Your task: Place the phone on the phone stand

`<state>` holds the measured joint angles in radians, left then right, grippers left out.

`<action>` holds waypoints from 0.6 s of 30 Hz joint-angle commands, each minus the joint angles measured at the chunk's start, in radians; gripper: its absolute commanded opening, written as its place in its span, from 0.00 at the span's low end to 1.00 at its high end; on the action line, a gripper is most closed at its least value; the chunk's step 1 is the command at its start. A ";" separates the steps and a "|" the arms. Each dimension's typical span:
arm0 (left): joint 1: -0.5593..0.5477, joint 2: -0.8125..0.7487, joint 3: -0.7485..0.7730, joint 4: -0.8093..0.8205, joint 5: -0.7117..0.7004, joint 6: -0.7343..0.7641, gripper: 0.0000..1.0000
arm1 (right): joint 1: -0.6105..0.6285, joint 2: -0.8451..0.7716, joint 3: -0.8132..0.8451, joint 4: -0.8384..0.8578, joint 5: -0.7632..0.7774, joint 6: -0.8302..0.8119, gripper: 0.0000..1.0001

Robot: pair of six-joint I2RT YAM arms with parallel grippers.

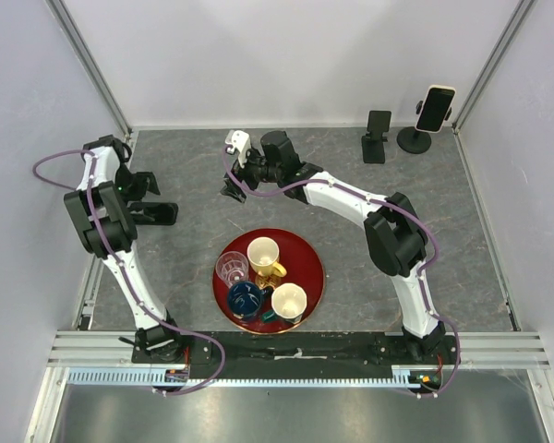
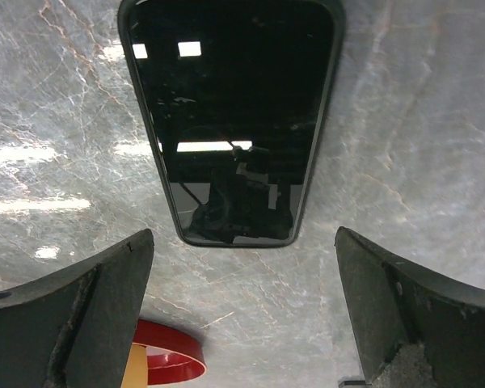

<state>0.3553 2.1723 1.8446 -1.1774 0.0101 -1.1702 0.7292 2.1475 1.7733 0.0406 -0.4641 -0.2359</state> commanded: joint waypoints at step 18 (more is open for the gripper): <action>0.010 0.080 -0.011 -0.064 -0.059 -0.131 1.00 | -0.008 -0.069 -0.014 0.031 0.004 -0.023 0.98</action>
<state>0.3519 2.2639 1.8618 -1.2430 -0.0090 -1.2446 0.7227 2.1395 1.7615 0.0418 -0.4530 -0.2417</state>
